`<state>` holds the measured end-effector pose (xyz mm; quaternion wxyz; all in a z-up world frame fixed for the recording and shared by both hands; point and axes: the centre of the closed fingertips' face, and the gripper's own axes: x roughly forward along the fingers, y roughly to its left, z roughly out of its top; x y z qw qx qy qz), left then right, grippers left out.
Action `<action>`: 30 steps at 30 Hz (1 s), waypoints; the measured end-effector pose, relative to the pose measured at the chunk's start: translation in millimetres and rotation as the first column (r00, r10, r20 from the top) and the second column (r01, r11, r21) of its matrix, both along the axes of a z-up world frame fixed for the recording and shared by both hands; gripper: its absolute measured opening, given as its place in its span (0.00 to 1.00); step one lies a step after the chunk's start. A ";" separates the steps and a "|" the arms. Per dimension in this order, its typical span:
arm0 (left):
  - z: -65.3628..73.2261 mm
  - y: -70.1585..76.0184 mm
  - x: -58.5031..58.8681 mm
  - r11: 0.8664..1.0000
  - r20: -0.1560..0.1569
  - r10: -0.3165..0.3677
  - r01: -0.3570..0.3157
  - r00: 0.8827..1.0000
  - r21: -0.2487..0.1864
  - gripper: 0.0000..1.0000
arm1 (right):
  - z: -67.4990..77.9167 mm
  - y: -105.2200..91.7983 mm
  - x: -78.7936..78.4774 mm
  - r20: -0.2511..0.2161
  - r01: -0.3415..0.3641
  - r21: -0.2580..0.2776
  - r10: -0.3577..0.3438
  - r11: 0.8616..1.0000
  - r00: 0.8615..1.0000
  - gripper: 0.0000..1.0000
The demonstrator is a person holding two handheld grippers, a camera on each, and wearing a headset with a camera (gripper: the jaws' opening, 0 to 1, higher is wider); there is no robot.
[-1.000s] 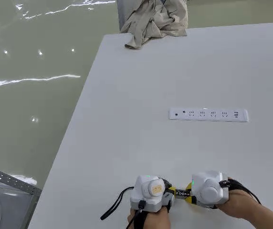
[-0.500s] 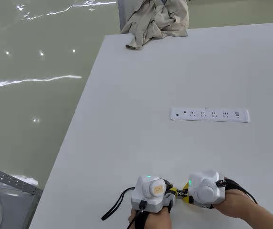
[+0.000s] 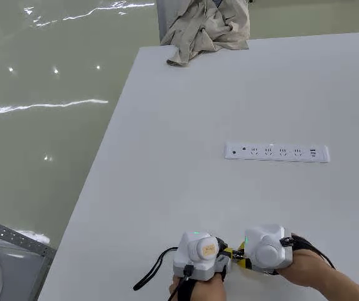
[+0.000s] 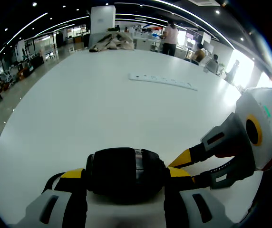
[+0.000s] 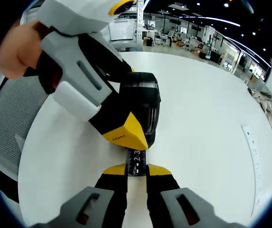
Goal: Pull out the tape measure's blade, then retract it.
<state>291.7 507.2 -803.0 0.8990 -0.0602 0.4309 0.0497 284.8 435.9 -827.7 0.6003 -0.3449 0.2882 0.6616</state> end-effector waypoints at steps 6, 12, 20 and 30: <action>-0.6 0.2 0.0 1.000 0.000 0.000 0.000 1.000 0.000 0.63 | 0.2 2.1 -0.4 0.000 -0.005 0.002 0.005 1.000 1.000 0.14; -1.0 0.3 0.4 1.000 -0.001 0.000 0.000 1.000 -0.001 0.63 | 0.6 4.3 -0.6 0.002 -0.010 0.003 0.010 1.000 1.000 0.14; -0.8 0.3 -0.1 1.000 -0.003 -0.004 0.004 1.000 -0.001 0.62 | 0.3 5.8 -1.2 0.003 -0.020 0.002 0.020 1.000 1.000 0.14; -0.1 -0.3 -1.7 1.000 -0.001 -0.007 0.007 1.000 0.000 0.62 | -0.3 7.1 -0.3 0.009 -0.032 0.022 0.032 0.999 0.999 0.14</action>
